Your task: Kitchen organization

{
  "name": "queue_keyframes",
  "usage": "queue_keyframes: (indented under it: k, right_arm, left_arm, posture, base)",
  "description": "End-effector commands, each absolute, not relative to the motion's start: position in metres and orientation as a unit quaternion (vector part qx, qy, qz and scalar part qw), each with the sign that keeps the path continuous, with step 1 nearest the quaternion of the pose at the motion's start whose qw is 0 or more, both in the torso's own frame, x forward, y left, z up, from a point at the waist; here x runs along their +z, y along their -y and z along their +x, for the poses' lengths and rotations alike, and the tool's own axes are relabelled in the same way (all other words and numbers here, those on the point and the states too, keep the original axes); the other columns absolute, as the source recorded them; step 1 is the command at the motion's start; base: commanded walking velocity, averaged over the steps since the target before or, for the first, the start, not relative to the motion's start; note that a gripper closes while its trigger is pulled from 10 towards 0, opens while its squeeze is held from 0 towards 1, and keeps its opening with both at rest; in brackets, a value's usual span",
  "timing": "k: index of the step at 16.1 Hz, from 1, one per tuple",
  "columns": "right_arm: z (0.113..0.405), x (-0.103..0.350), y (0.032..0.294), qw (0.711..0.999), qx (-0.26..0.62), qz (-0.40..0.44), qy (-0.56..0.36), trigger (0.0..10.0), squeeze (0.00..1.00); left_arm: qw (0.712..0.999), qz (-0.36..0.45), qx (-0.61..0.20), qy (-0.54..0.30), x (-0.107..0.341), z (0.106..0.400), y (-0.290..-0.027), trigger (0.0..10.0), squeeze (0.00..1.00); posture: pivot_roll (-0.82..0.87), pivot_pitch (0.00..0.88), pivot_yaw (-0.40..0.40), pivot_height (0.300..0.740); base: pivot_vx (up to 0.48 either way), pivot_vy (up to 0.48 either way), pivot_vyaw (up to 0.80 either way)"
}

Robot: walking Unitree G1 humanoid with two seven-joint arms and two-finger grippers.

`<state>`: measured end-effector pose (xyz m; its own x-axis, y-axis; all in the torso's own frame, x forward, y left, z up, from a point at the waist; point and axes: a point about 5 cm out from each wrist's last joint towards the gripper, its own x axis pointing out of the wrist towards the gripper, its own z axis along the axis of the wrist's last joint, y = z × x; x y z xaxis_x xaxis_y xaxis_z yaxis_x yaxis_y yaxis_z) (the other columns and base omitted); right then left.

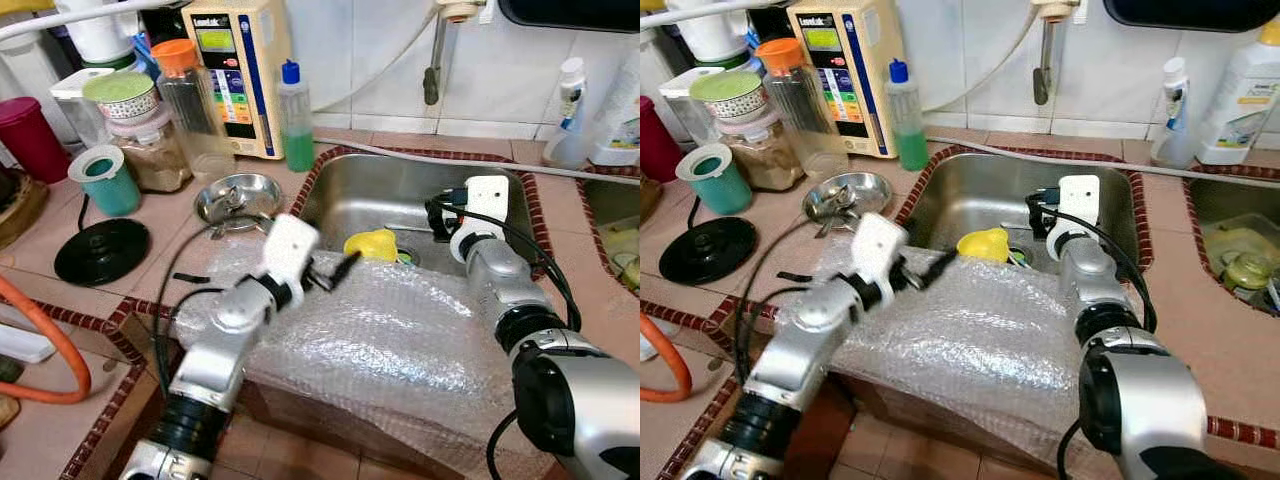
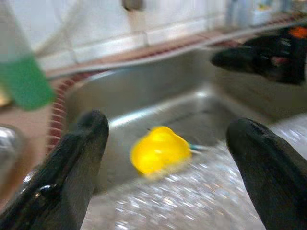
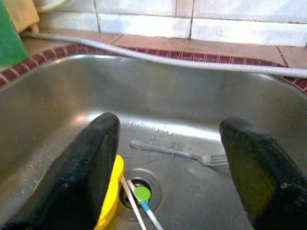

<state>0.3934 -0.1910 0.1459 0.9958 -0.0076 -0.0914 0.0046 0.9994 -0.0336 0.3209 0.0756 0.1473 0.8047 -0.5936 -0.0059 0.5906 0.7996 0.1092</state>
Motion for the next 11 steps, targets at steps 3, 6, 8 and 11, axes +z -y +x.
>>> queue_keyframes:
  k: [3, 6, 8, 11]
  right_arm:
    - [0.396, 0.160, 0.181, 1.000, 0.018, 0.000, 0.005, 10.0, 1.00]
    - [0.397, 0.168, 0.176, 0.999, 0.024, 0.006, 0.036, 10.0, 1.00]
    - [0.396, 0.170, 0.174, 0.999, 0.025, 0.005, 0.043, 10.0, 1.00]
    - [0.395, 0.168, 0.173, 0.999, 0.024, 0.009, 0.041, 10.0, 1.00]
  left_arm:
    - [0.963, 0.042, -0.264, 0.028, 0.154, 0.332, -0.091, 10.0, 0.11]
    - [0.965, 0.047, -0.254, 0.032, 0.153, 0.334, -0.092, 10.0, 0.07]
    - [0.965, 0.047, -0.256, 0.034, 0.153, 0.335, -0.089, 10.0, 0.00]
    - [0.965, 0.046, -0.258, 0.034, 0.152, 0.335, -0.088, 10.0, 0.00]
  posture:
    - [0.02, 0.000, 0.135, 0.740]
    - [0.01, 0.000, 0.135, 0.740]
    - [0.00, 0.000, 0.136, 0.740]
    - [0.01, 0.000, 0.134, 0.740]
  base:
    - [0.000, 0.000, 0.00]
    - [0.000, 0.000, 0.00]
    - [0.000, 0.000, 0.00]
    - [0.000, 0.000, 0.00]
